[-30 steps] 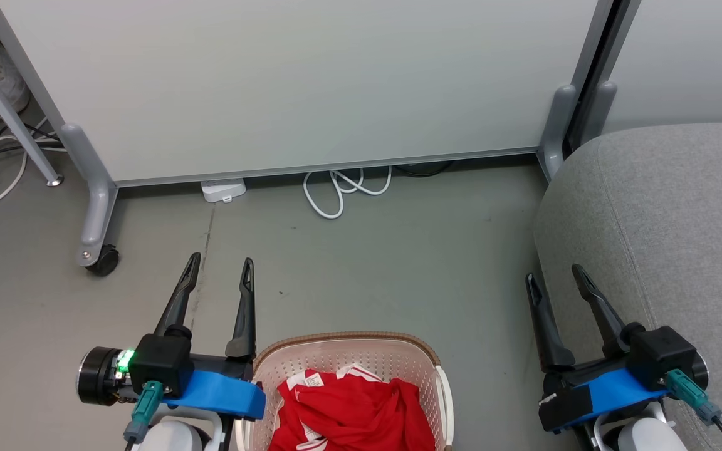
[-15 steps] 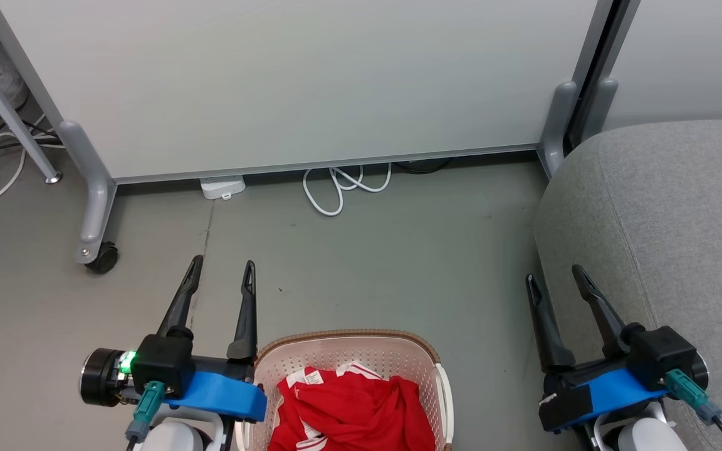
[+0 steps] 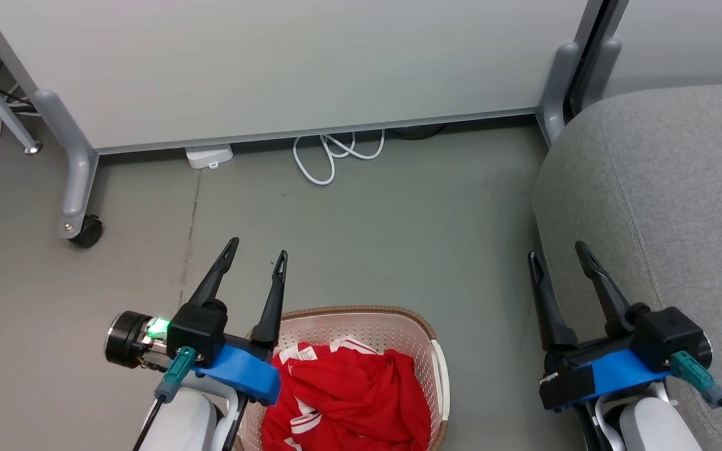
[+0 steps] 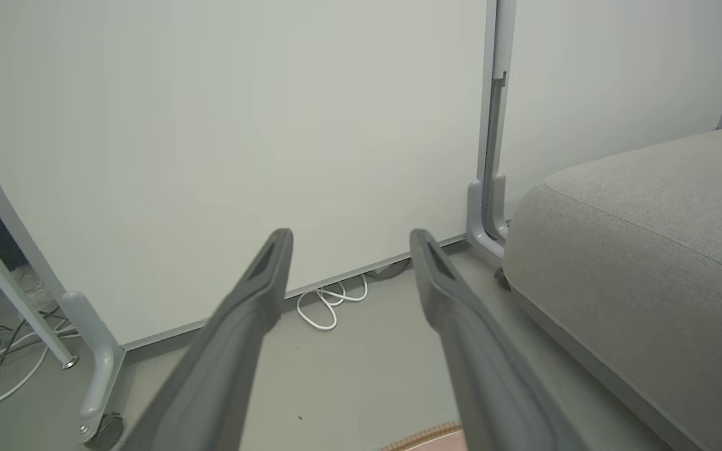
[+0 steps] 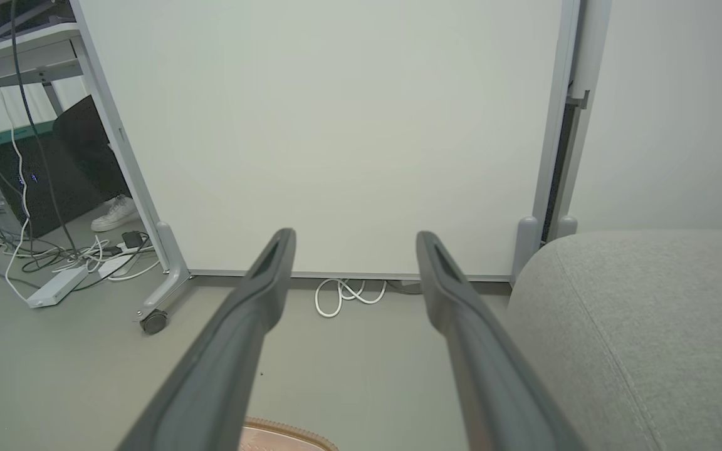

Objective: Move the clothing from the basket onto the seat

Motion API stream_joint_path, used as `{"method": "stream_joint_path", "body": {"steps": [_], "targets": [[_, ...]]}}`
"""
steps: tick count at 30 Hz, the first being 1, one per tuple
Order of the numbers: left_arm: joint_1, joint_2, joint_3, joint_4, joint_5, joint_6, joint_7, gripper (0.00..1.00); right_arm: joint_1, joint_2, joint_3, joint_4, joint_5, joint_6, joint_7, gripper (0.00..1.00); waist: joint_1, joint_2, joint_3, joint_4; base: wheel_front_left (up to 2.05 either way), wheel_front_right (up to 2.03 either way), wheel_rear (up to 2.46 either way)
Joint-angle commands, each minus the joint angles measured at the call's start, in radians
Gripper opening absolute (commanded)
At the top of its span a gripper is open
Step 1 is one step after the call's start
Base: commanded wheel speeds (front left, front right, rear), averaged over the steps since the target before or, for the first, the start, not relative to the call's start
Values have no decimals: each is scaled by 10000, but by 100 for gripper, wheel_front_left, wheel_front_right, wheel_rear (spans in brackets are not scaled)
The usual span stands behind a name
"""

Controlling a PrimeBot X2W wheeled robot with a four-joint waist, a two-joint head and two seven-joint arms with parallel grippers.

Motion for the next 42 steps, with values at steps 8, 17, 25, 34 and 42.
{"method": "stream_joint_path", "body": {"steps": [8,17,25,34,42], "targets": [[-1192,237,-1074,1269,-197,-88,-28,100,-736,-46,-56,-301,-111,22,-38,100,-1,0,1318,-445,0,0,0],[-2726,753,-2813,2589,-754,-64,-28,100,-1796,-44,215,-583,-62,22,-38,100,-1,0,3084,-1045,0,0,0],[-3943,976,-4070,3886,-1163,-66,-29,100,-2491,-41,344,-799,-39,22,-37,100,-1,0,4446,-1364,0,0,0],[-5153,1066,-5815,5653,-1683,-67,-28,100,-2975,-41,360,-1042,-178,21,-38,100,-1,0,5737,-1512,0,0,0],[-6091,932,-7763,7350,-2835,-67,300,100,-3548,-41,496,-1341,-293,21,-38,100,-1,0,6909,-1623,0,0,0]]}}
